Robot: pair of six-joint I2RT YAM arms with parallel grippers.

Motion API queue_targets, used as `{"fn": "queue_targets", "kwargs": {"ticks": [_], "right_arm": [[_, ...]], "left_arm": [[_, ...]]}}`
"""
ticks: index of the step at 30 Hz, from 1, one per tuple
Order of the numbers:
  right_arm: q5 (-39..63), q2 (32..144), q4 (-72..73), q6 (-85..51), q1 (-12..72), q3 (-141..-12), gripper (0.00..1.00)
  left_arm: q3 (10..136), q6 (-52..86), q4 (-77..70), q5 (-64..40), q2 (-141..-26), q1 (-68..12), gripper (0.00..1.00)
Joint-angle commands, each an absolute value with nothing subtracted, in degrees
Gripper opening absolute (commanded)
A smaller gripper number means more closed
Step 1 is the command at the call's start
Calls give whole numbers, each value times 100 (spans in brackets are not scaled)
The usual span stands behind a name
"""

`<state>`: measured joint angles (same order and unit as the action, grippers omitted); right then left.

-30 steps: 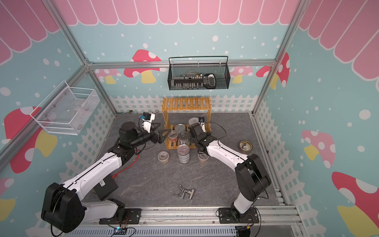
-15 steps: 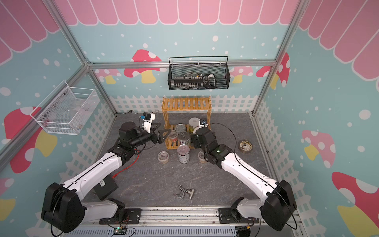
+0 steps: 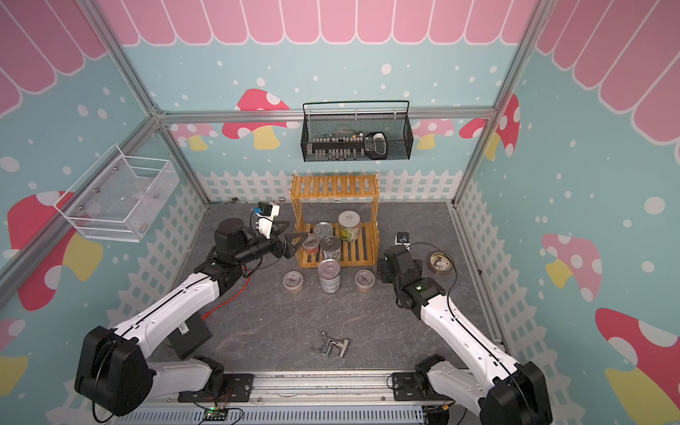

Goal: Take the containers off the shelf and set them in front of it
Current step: Place the container at the center of the board.

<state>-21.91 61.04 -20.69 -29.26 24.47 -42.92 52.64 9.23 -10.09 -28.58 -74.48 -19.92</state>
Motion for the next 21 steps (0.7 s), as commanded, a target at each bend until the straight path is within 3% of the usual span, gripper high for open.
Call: {"fn": "queue_targets", "kwargs": {"ticks": [1,21], "right_arm": [[-1668,6199,-1385,-3098,2256,-4034,73],[-1836,7078,-141,-3075,1982,-3222,77]], "left_arm": [[5242,951,-1010,-2971,-7462,-1951,99],[5232,913,-976,-2901,-7436,-1951,99]]}}
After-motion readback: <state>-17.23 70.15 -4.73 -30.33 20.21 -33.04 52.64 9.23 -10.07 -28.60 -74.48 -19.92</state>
